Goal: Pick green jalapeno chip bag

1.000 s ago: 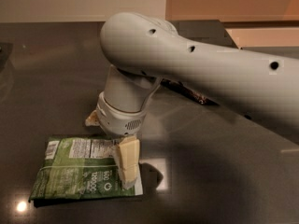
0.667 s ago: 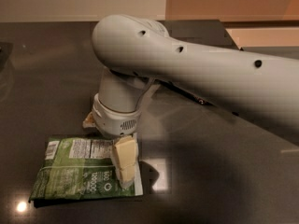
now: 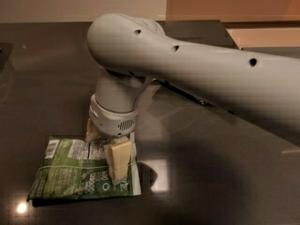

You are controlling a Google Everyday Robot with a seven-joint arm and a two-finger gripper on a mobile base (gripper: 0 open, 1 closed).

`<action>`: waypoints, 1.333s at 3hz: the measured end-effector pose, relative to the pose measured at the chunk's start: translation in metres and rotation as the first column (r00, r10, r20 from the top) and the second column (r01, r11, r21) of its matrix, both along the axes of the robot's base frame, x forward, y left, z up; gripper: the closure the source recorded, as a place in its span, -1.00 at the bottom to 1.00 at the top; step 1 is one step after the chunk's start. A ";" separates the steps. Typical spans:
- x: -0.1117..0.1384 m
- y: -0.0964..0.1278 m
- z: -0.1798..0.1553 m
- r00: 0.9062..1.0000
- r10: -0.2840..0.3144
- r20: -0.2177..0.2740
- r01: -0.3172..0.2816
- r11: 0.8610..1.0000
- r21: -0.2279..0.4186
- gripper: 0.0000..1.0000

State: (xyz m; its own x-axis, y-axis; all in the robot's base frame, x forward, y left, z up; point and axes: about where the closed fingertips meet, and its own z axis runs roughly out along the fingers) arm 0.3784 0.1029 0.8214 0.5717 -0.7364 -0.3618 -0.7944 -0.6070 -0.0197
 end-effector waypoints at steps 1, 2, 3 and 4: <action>-0.003 -0.001 0.005 1.000 -0.003 -0.002 0.003 1.000 0.007 0.30; -0.001 -0.006 0.012 1.000 -0.029 0.002 0.029 0.999 0.021 0.74; 0.007 -0.014 0.027 0.998 -0.066 0.007 0.065 0.997 0.049 1.00; 0.021 -0.027 0.053 0.995 -0.095 0.010 0.094 0.992 0.088 1.00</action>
Offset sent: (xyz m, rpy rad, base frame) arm 0.0048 -0.0124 0.0204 0.0413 -0.0020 -0.0678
